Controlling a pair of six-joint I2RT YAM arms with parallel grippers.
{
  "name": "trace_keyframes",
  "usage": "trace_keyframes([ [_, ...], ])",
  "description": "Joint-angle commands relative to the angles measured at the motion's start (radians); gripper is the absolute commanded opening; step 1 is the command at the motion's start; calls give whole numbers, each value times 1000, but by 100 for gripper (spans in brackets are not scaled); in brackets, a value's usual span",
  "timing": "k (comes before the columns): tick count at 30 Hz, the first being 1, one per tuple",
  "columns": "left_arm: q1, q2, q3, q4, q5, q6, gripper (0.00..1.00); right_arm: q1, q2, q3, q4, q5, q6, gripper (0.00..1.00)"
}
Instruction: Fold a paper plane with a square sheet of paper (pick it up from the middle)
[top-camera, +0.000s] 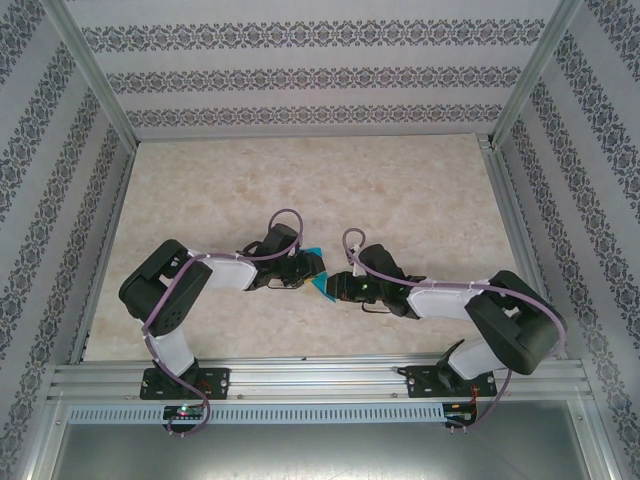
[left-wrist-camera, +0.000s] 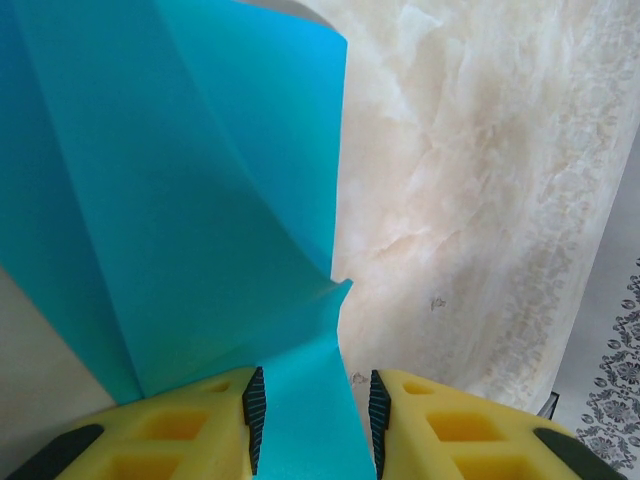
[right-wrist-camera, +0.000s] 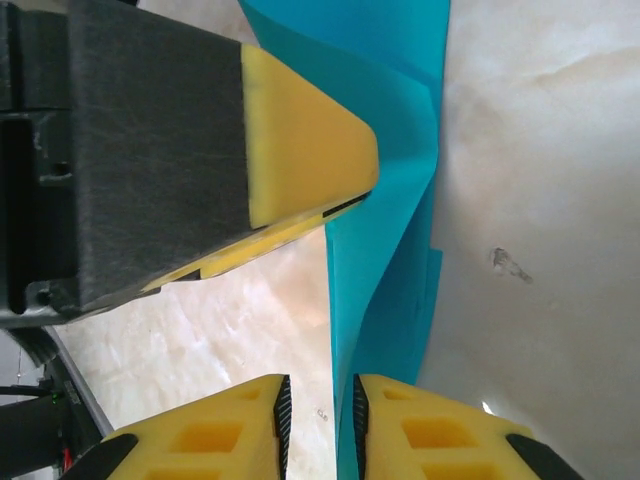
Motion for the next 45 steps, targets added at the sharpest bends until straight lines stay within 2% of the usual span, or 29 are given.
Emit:
trace_keyframes([
  [1,-9,1,-8,-81,-34,13,37,-8,-8,5,-67,9,-23,24],
  [4,-8,-1,-8,-72,-23,7,37,-7,15,10,-58,-12,-23,22],
  [9,-9,-2,-8,-76,-24,2,37,-5,44,2,-22,-40,-18,12],
  [12,-9,-2,-9,-74,-29,-7,37,-3,57,-7,-27,-57,-37,10],
  [24,-9,7,-15,-79,-31,-37,37,25,68,-21,-35,-98,-72,11],
  [30,-8,10,-16,-74,-29,-41,37,48,78,5,-79,-81,-92,7],
  [39,-8,-2,-23,-84,-44,-59,36,100,158,29,-141,-43,-116,7],
  [45,-9,-7,-18,-104,-46,-53,37,93,175,6,-133,-41,-84,9],
])
